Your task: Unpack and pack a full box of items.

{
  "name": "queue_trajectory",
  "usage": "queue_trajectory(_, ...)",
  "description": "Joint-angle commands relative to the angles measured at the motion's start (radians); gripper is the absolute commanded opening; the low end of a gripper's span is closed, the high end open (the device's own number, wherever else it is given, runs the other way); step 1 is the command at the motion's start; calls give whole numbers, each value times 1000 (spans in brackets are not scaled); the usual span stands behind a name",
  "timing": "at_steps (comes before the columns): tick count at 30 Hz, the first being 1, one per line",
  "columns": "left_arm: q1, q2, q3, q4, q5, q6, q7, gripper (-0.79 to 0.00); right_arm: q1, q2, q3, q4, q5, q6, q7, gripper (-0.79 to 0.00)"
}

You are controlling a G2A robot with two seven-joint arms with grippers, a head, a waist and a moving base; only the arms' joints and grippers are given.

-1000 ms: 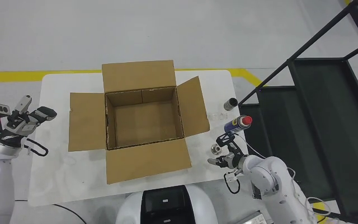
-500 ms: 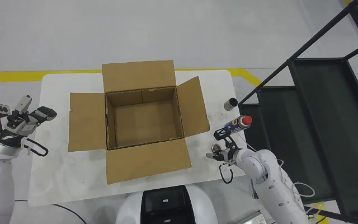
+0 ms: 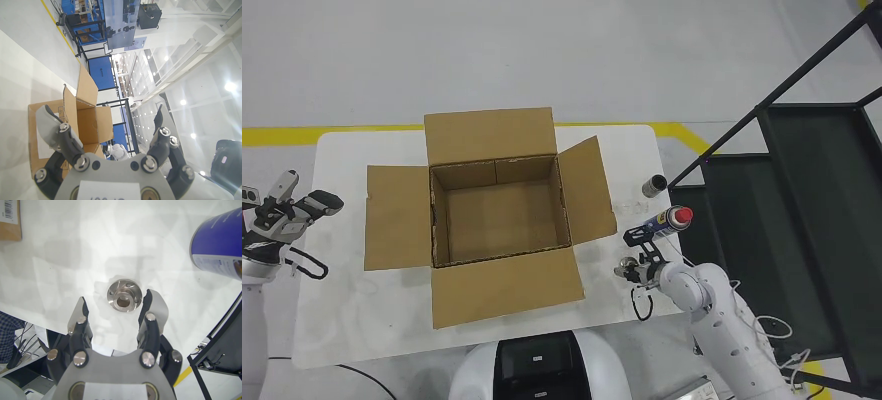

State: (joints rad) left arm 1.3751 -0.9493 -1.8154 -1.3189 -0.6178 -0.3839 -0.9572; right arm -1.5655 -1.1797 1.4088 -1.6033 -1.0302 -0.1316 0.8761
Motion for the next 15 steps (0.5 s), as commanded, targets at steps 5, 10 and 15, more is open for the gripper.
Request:
queue_trajectory(5,0,0,0,0,0,0,0,0,14,1,-9,18,3,16,4,-397)
queue_trajectory(10,0,0,0,0,0,0,0,0,19,2,-21,20,-19,36,4,-674)
queue_trajectory(15,0,0,0,0,0,0,0,0,15,3,-30,9,-41,62,7,-785)
